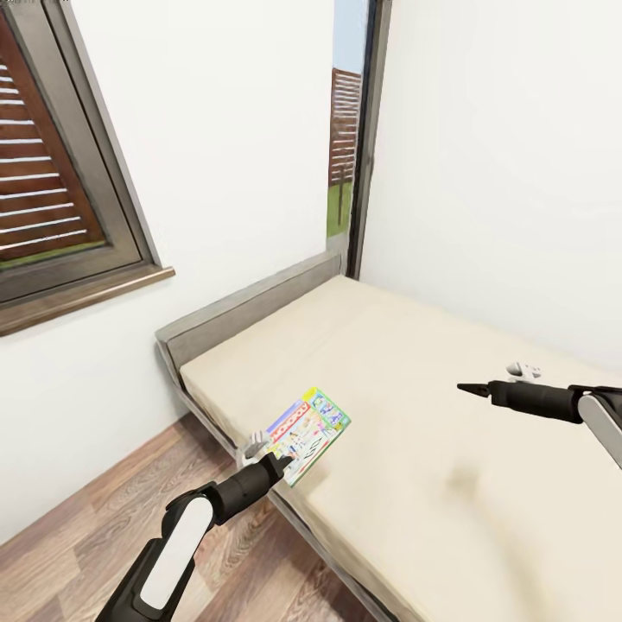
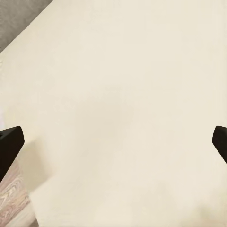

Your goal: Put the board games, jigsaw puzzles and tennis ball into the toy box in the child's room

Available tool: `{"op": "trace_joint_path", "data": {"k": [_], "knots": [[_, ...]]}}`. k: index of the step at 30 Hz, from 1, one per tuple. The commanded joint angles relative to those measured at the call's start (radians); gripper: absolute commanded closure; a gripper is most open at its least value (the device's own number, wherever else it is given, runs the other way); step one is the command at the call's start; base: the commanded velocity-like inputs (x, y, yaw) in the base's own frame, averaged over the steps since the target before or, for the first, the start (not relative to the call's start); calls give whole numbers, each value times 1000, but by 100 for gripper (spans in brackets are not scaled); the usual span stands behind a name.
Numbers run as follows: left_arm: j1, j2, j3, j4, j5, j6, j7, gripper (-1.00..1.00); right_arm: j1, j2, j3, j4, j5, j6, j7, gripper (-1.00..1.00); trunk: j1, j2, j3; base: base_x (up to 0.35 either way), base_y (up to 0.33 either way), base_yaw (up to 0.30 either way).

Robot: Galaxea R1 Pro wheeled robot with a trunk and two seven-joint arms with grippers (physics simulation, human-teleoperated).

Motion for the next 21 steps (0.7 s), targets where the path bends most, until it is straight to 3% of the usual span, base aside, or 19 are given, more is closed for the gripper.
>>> {"op": "trace_joint_path", "data": {"k": [1,21], "knots": [[0,0,1,0,-2,4,-1,100,-1,-1,2,0,-2,3,1,-100,-4,7,2,0,0,0],[0,0,1,0,-3,4,0,100,2,-1,2,-1,1,3,2,-100,-81,147,65,0,0,0]]}}
